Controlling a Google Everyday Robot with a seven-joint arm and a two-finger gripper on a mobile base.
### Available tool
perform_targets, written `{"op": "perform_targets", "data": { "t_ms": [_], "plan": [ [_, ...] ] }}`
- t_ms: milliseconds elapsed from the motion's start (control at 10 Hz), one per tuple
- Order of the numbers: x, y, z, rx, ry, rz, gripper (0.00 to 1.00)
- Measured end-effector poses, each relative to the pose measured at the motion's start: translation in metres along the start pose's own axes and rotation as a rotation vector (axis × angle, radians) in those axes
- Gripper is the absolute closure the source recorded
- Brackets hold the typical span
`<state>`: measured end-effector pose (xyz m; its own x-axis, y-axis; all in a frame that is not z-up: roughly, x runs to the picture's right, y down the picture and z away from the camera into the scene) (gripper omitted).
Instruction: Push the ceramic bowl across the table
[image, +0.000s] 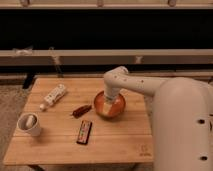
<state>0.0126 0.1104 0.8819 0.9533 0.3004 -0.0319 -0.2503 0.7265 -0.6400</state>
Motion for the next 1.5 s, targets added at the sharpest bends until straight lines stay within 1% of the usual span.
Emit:
{"op": "perform_targets", "data": {
  "t_ms": [200, 500, 600, 1200, 1500],
  "plan": [
    [0.001, 0.019, -0.001, -0.013, 0.003, -0.029, 0.2],
    [0.005, 0.042, -0.001, -0.03, 0.007, -0.061, 0.2],
    [0.009, 0.046, -0.002, -0.033, 0.009, -0.065, 0.2],
    [0.042, 0.078, -0.007, -0.046, 0.033, -0.074, 0.2],
    [0.066, 0.094, -0.009, -0.054, 0.048, -0.068, 0.2]
  ]
}}
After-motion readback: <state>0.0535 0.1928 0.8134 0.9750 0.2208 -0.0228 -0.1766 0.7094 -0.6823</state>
